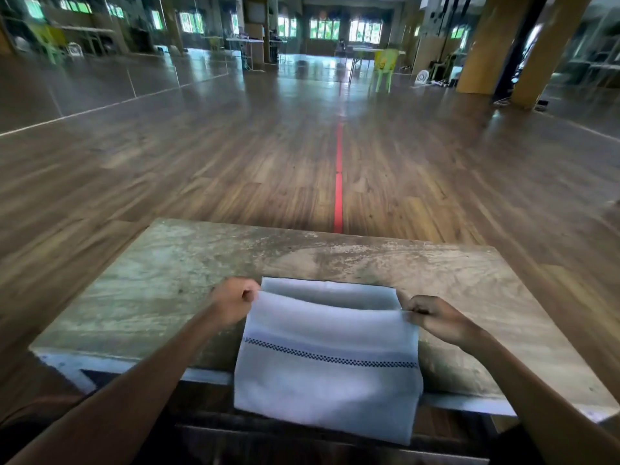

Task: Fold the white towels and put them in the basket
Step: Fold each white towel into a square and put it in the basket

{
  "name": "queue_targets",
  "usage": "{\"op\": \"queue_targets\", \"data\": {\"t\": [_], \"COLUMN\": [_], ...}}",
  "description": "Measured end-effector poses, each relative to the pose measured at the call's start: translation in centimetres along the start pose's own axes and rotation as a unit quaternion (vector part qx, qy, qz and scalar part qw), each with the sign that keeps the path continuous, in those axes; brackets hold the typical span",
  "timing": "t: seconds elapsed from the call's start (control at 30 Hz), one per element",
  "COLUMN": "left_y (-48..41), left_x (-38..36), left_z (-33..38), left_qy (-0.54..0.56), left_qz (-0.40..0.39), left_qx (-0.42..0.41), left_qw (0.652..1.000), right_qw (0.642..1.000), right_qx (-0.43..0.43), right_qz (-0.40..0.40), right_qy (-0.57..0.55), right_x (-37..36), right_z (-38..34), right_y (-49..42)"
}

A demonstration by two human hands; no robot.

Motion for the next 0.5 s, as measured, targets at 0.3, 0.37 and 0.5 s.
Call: {"op": "queue_targets", "data": {"t": [0.3, 0.37, 0.5], "left_y": [-6.4, -7.4, -8.7], "left_x": [-1.6, -2.1, -2.9], "left_z": [-1.0, -1.0, -1.7], "left_qy": [-0.072, -0.109, -0.123], "left_qz": [0.007, 0.007, 0.019], "left_qx": [0.033, 0.034, 0.010], "left_qw": [0.997, 0.993, 0.992], "right_qw": [0.997, 0.996, 0.996], "right_qx": [-0.044, -0.054, -0.043], "right_qz": [0.065, 0.069, 0.079], "right_qy": [-0.016, -0.007, 0.013], "right_x": [0.5, 0.3, 0.4], "right_z": [2.2, 2.8, 3.0], "right_y": [-7.4, -8.4, -9.6]}}
Point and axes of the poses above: each hand's wrist, its own y-axis away from the middle knuckle, its own x-axis out of the back of the hand, z = x × y, the point moved 10 cm from there along -y, towards the middle knuckle
